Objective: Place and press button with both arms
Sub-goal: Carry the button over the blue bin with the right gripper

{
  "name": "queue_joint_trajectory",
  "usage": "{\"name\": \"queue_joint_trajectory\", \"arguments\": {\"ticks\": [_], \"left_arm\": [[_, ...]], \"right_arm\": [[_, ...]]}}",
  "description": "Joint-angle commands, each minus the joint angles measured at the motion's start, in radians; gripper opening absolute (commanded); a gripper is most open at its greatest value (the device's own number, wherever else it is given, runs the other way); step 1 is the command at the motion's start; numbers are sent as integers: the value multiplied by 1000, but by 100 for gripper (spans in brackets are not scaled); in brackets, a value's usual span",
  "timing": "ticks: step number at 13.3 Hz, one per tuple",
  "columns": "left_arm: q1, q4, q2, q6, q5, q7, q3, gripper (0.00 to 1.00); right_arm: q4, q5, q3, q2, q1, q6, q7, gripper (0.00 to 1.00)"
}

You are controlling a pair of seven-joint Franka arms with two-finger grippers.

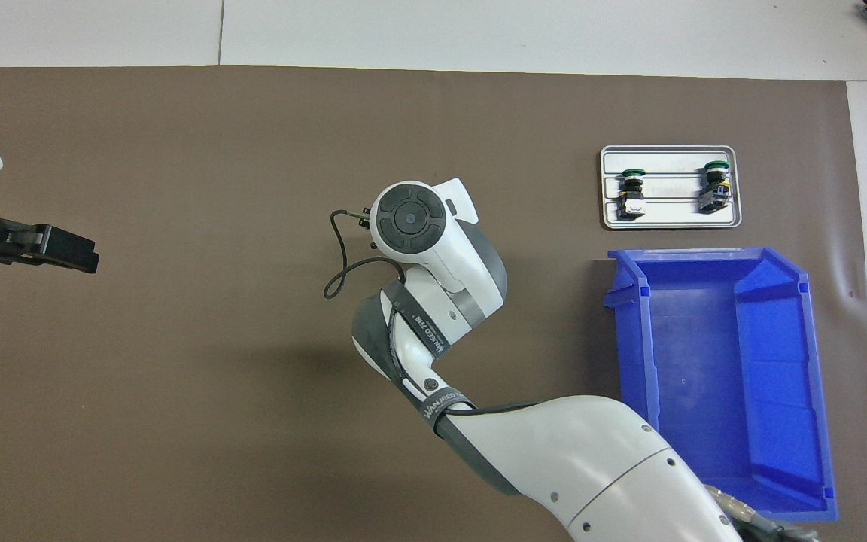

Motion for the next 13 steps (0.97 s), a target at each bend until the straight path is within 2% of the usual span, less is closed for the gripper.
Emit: {"name": "queue_joint_trajectory", "arguments": {"ticks": [1,4,6,13], "left_arm": [[9,-38,-31,24,14,7,-7,100],[10,-38,-33,24,14,7,-7,100],[10,-38,-31,24,14,7,-7,100],[10,-38,-31,24,14,7,-7,100]], "right_arm": [[-24,-3,1,-29,-7,-1,-4,0],[-8,-13,1,-31,-18,-8,-21,0],[-9,-6,-2,-69,-44,-16,-82,0],[-44,-1,-2,-305,-256,-238,-421,0]]}}
